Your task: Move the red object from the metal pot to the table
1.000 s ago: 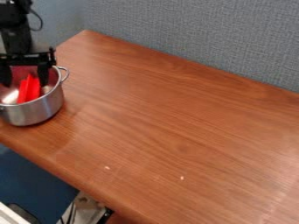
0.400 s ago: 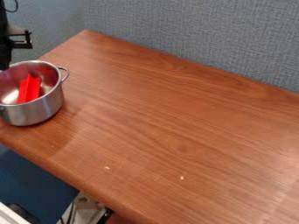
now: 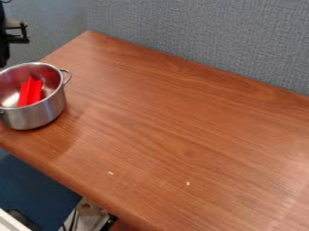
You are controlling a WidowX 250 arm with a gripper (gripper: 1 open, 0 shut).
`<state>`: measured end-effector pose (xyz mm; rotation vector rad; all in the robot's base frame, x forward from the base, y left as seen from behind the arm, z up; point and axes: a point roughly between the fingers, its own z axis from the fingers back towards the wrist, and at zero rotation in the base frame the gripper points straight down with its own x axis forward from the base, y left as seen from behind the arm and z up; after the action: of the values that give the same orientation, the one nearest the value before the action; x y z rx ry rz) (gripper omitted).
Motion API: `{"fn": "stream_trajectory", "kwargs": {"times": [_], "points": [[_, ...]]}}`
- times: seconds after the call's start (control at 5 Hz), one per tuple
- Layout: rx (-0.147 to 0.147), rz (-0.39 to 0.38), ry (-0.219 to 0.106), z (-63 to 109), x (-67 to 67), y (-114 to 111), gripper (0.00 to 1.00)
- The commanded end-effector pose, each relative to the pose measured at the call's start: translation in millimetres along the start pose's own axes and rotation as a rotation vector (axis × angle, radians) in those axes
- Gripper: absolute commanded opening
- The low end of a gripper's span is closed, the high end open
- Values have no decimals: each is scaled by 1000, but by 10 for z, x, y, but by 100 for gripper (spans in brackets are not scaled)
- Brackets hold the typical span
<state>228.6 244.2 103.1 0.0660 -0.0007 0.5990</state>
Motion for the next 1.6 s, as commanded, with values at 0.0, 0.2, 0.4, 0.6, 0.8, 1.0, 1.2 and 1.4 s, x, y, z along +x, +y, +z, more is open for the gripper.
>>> {"fn": "stream_trajectory", "kwargs": {"times": [0.0, 0.2, 0.4, 0.6, 0.8, 1.0, 1.2, 1.4], "points": [[-3, -107, -38, 293, 6, -101, 0], [-12, -89, -38, 542, -33, -222, 0], [-23, -71, -39, 789, -72, -365, 0], [-12, -48, -33, 901, -136, -468, 0], [33, -71, -3, 694, -63, -311, 100], [83, -91, 26, 493, 9, -145, 100], [128, -36, 40, 313, 1, -143, 100], [162, 24, 59, 152, 18, -133, 100]]}}
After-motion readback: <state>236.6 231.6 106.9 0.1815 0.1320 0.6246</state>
